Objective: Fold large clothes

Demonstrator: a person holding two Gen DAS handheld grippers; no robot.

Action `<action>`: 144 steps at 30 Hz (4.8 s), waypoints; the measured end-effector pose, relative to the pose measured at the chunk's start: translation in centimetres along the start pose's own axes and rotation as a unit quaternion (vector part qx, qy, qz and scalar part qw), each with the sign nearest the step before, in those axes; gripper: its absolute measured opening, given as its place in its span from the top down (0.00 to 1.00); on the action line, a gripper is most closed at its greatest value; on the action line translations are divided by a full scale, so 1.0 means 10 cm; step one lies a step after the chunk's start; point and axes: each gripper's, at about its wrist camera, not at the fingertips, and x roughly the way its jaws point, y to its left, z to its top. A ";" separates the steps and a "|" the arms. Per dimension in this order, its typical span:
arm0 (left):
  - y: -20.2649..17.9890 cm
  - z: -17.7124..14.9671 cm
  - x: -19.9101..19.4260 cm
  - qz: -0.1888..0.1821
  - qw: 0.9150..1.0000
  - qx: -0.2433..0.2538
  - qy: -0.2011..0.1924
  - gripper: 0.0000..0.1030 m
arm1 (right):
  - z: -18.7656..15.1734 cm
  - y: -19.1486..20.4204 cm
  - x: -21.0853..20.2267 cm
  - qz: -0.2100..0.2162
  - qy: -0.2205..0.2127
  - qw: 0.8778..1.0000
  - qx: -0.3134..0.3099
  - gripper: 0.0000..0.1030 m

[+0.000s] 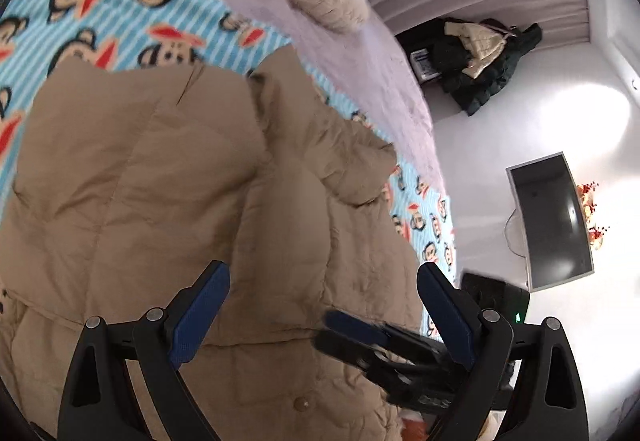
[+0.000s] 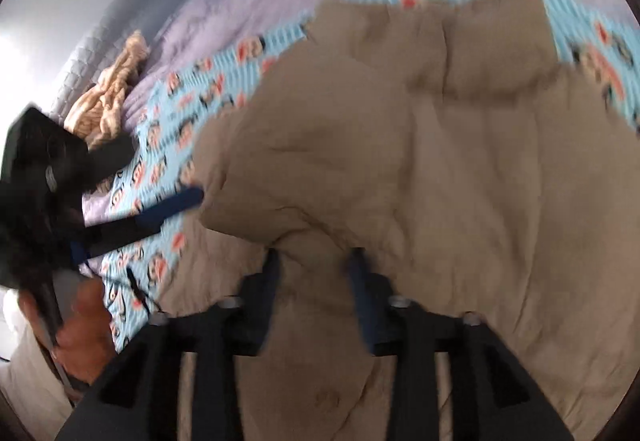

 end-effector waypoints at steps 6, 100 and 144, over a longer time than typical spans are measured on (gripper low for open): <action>0.22 -0.14 0.25 0.088 0.995 0.014 0.048 0.07 | -0.62 -1.03 -0.61 0.002 -0.028 0.986 0.167 0.51; -0.31 -0.89 0.28 0.362 0.912 0.192 0.017 0.87 | -1.48 -1.64 -1.38 -0.199 -0.093 0.959 0.177 0.84; -0.18 -1.70 -0.76 0.343 0.922 0.182 0.012 0.01 | -2.00 -1.18 -1.54 -0.129 -0.113 0.960 0.220 0.01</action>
